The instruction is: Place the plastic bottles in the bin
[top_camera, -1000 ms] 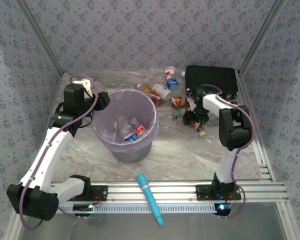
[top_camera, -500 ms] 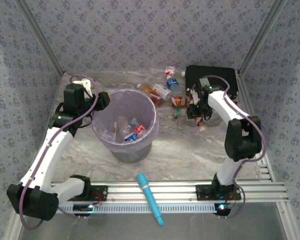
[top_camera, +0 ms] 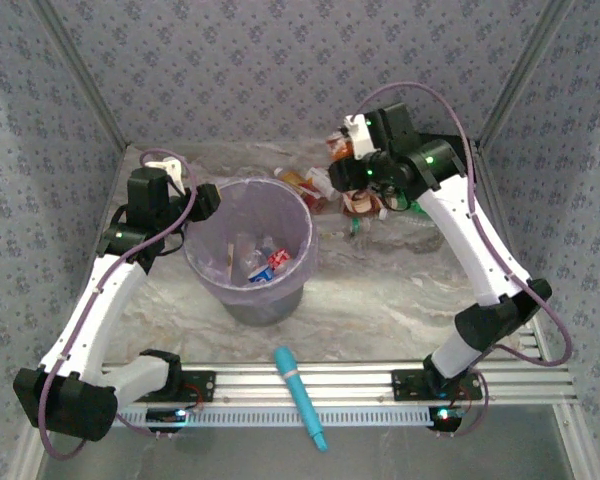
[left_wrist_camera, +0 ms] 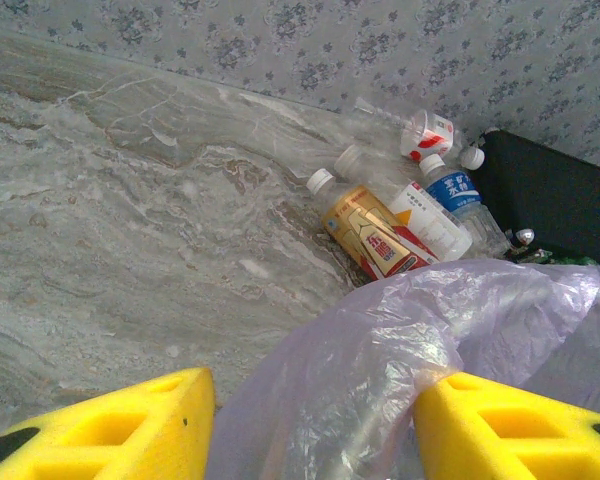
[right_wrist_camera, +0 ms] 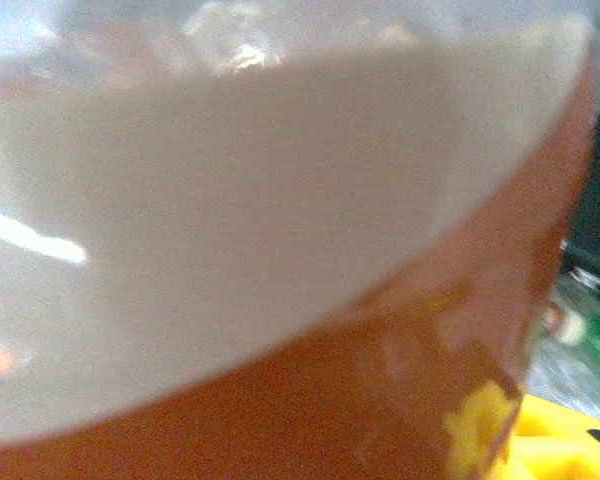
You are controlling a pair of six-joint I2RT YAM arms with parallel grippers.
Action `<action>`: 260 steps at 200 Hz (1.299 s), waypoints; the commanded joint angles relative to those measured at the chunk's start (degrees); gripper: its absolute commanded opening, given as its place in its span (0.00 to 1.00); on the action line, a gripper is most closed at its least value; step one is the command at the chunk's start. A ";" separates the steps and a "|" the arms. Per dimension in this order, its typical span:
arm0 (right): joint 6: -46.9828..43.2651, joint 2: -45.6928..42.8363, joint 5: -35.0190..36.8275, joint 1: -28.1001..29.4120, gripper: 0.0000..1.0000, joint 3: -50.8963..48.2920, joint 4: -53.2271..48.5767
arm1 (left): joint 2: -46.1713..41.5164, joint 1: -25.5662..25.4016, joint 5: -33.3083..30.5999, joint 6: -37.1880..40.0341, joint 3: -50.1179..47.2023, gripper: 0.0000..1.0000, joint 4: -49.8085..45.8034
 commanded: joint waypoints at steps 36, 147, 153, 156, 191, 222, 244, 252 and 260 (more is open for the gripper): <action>-2.95 5.43 2.93 14.64 0.51 14.91 -5.60 | -0.35 -0.36 -0.61 0.61 -0.99 0.55 -3.22; -1.66 26.40 1.39 23.97 0.52 24.55 -13.12 | -0.39 -0.35 -1.04 0.87 -0.90 0.55 -3.35; -1.17 27.08 1.59 24.07 0.52 24.02 -13.15 | -0.30 -0.27 -1.07 0.87 -0.90 0.55 -3.24; -0.97 27.44 1.78 24.09 0.52 23.81 -13.22 | -0.30 -0.34 -1.01 0.87 -0.79 0.55 -3.22; 0.75 30.68 3.39 24.25 0.52 19.90 -13.29 | -0.03 -0.26 -1.07 1.30 -0.60 0.55 -3.59; 1.97 30.98 4.86 24.40 0.53 14.50 -10.74 | -0.05 -0.08 -1.25 1.40 -0.62 0.55 -3.58; 3.06 30.37 4.98 24.14 0.58 9.98 -8.21 | 0.06 0.00 -1.24 1.48 -0.63 0.55 -3.53; 3.50 30.44 5.05 23.97 0.61 8.65 -7.32 | 0.10 0.00 -1.15 1.40 -0.69 0.55 -3.42; 3.81 30.61 5.04 23.88 0.66 7.53 -6.73 | 0.14 0.02 -1.16 1.40 -0.69 0.54 -3.33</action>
